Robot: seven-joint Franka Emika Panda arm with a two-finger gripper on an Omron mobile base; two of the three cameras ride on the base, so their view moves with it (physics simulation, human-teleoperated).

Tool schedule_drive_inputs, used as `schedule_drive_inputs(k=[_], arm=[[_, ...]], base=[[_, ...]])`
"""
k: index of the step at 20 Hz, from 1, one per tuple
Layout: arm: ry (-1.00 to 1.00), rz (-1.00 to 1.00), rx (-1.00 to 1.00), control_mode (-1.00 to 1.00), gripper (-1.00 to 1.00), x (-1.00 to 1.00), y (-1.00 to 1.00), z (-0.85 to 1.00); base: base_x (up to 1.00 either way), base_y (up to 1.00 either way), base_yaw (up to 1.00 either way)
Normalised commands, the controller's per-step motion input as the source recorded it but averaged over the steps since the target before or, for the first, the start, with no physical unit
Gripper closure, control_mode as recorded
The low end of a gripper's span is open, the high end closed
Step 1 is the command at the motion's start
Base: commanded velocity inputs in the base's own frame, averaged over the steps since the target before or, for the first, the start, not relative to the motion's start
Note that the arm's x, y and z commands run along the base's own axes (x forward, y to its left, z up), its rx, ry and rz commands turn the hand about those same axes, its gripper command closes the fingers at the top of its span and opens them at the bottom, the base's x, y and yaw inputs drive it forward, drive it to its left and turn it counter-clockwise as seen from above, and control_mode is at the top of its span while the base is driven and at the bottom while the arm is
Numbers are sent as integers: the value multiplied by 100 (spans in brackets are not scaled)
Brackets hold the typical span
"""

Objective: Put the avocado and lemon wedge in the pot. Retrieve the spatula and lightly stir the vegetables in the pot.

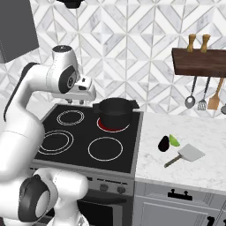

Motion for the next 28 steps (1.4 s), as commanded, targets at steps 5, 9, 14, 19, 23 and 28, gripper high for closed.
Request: schedule_drive_inputs(k=[5, 9, 14, 19, 23, 28], arm=[[-3, 0, 0, -100, -100, 32, 0, -12], [-1, -16, -1, -100, -100, 51, -21, -40], [11, -36, -2, -100, -100, 57, -70, -34], [8, -37, -1, -100, -100, 8, -80, -29], [4, -43, 0, -100, -100, -4, -98, -19], [2, -39, 0, -100, -100, -1, -100, -28]], base=[[0, 0, 0], [0, 0, 0], [0, 0, 0], [0, 0, 0], [0, 0, 0], [0, 0, 0]])
